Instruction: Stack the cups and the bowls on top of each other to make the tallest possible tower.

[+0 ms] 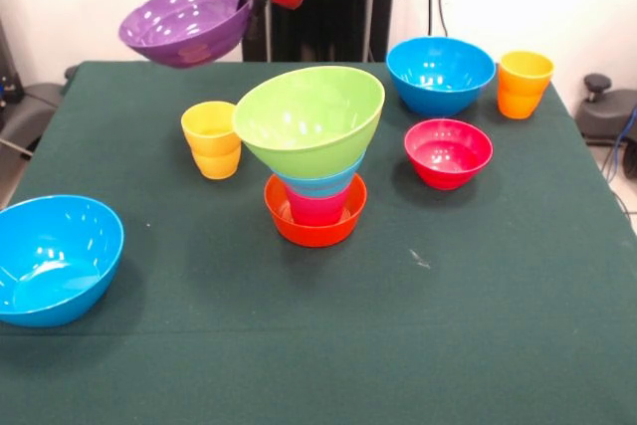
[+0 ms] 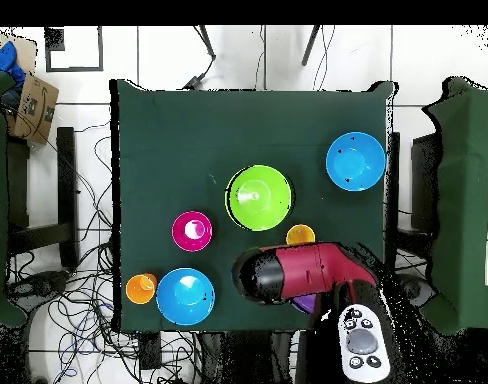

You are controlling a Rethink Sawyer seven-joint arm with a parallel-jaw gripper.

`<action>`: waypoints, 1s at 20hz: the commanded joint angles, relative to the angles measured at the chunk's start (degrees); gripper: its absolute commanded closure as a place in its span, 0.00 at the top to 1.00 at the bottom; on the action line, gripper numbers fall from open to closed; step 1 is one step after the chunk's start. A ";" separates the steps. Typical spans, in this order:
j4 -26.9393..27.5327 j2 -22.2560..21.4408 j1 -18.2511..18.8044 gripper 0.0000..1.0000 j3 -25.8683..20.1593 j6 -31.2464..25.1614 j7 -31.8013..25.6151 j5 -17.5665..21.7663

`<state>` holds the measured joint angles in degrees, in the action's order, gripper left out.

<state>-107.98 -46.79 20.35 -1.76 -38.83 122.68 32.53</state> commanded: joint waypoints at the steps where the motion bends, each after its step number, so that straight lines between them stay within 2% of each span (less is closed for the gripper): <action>1: 6.48 -1.28 0.15 0.00 -9.12 -7.44 -7.56 -5.09; 7: 10.65 -1.42 1.12 0.00 -11.59 -12.50 -9.82 -7.31; 14: 16.55 -1.08 1.47 0.00 -13.03 -20.96 -11.55 -8.44; 20: 19.22 -0.32 1.47 0.00 -13.69 -23.65 -11.19 -7.82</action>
<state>-93.98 -48.10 21.10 -9.73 -56.61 122.68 25.52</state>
